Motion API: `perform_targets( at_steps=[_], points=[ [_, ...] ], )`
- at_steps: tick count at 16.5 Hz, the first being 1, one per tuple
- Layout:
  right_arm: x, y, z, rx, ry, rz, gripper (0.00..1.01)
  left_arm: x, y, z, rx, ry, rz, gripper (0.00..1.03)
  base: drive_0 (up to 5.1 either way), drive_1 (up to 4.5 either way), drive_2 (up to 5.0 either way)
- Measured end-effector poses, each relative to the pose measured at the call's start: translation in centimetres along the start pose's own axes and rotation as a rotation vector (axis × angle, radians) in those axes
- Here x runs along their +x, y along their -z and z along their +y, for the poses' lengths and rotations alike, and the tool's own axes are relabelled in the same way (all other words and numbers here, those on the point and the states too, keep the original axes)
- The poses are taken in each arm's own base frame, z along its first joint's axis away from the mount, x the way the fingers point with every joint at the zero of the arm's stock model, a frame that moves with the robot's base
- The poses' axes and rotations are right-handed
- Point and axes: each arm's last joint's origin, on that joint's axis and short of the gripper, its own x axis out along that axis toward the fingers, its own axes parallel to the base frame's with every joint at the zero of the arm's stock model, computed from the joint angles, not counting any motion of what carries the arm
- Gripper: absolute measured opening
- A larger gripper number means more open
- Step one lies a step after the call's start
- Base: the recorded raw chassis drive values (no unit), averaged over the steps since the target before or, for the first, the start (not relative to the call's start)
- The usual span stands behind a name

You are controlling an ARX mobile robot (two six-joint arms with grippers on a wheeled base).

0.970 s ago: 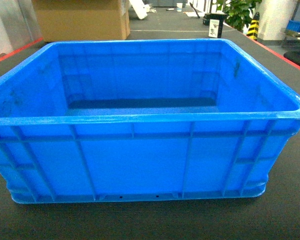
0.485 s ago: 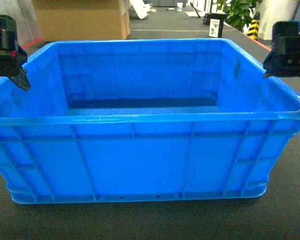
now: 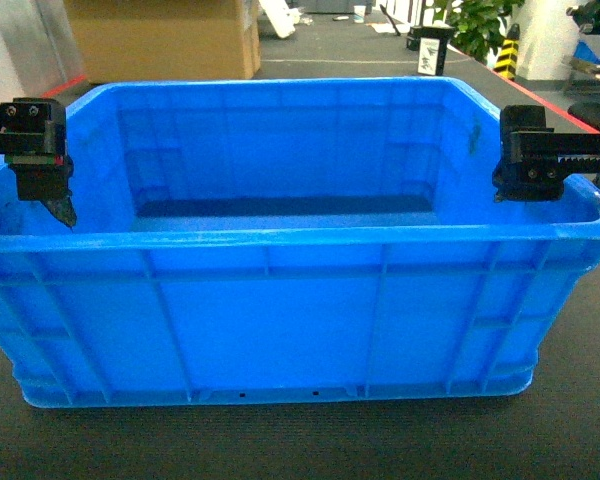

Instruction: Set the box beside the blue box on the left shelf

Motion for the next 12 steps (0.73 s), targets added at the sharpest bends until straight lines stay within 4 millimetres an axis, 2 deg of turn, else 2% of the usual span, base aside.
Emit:
perform_targets(
  at_steps=[3, 4, 5, 12],
  points=[
    [0.3, -0.3, 0.6, 0.008, -0.025, 0.023, 0.98, 0.4, 0.4, -0.1, 0.002, 0.01, 0.039, 0.98, 0.0, 0.0, 0.0],
    [0.3, -0.2, 0.8, 0.005, -0.029, 0.029, 0.98, 0.5, 0.3, 0.0, -0.002, 0.009, 0.049, 0.96, 0.0, 0.0, 0.0],
    [0.4, -0.1, 1.0, 0.004, -0.03, 0.038, 0.97, 0.6, 0.4, 0.0, -0.003, 0.008, 0.055, 0.87, 0.0, 0.0, 0.0],
    [0.4, 0.0, 1.0, 0.005, -0.01, 0.034, 0.26, 0.8, 0.5, 0.2, -0.01, -0.004, 0.057, 0.16, 0.0, 0.0, 0.0]
  ],
)
